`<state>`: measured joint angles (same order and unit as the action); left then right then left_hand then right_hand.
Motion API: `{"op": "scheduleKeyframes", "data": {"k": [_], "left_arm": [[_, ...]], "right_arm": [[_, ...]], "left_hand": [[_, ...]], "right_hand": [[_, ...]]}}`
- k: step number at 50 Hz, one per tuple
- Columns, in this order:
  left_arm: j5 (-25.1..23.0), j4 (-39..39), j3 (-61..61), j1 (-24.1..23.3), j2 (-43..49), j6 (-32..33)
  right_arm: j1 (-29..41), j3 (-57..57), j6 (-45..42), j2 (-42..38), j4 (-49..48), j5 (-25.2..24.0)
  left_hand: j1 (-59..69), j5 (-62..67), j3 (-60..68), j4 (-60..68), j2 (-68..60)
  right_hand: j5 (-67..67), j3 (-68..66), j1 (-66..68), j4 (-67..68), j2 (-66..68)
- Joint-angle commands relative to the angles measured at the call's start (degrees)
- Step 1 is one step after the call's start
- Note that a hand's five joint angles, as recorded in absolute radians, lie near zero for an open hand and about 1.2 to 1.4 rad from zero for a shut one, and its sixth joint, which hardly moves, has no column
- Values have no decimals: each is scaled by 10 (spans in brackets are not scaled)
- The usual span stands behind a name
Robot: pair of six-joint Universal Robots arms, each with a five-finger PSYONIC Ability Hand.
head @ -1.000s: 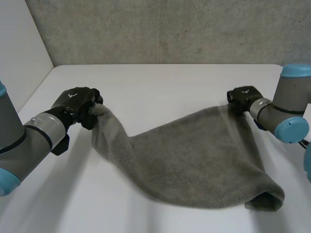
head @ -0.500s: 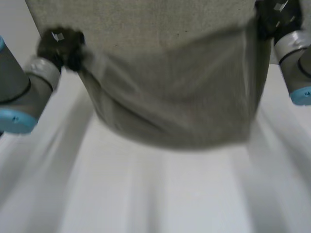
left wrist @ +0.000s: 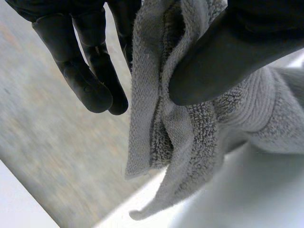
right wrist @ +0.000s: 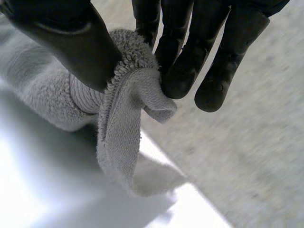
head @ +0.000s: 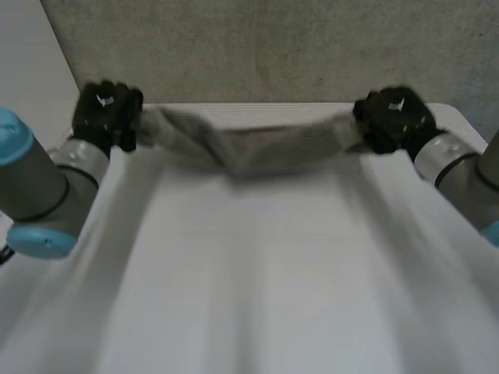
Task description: Fold the towel.
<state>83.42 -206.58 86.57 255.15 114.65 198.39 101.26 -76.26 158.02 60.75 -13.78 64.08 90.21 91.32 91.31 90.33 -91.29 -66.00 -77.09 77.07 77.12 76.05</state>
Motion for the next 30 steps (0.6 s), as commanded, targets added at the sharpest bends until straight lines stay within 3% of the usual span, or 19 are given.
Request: {"op": "scheduleKeyframes", "data": {"k": [1, 5, 7, 8, 9, 12, 21, 30], "left_arm": [[0, 5, 104, 2, 29, 95], [0, 5, 139, 1, 21, 147], [4, 5, 167, 2, -6, 178], [4, 5, 167, 2, -7, 178], [6, 4, 179, 4, -31, 186], [3, 3, 200, 10, -76, 188], [-2, 15, 249, 16, -171, 192], [-48, 56, 260, 36, -243, 189]], "right_arm": [[-5, -73, -112, -48, 46, 10], [-7, -93, -135, -40, 67, 8], [-18, -108, -137, -17, 74, 10], [-19, -108, -137, -17, 74, 10], [-26, -121, -134, 2, 74, 10], [-39, -150, -134, 40, 68, 5], [-85, -206, -134, 102, 63, 17], [-109, -212, -134, 99, 39, 51]], "left_hand": [[-102, -213, -113, -103, 113], [-119, -230, -130, -120, 129], [-246, -357, -257, -247, 257], [-247, -358, -258, -248, 257], [-345, -456, -356, -346, 356], [-455, -566, -466, -456, 466], [-539, -650, -550, -540, 550], [-593, -704, -604, -594, 604]], "right_hand": [[-40, -29, 29, 29, 40], [-40, -29, 29, 29, 40], [-40, -29, 29, 29, 40], [-40, -29, 29, 29, 40], [-40, -29, 29, 29, 40], [-40, -29, 29, 29, 40], [-40, -29, 29, 29, 40], [-40, -29, 29, 29, 40]]}}
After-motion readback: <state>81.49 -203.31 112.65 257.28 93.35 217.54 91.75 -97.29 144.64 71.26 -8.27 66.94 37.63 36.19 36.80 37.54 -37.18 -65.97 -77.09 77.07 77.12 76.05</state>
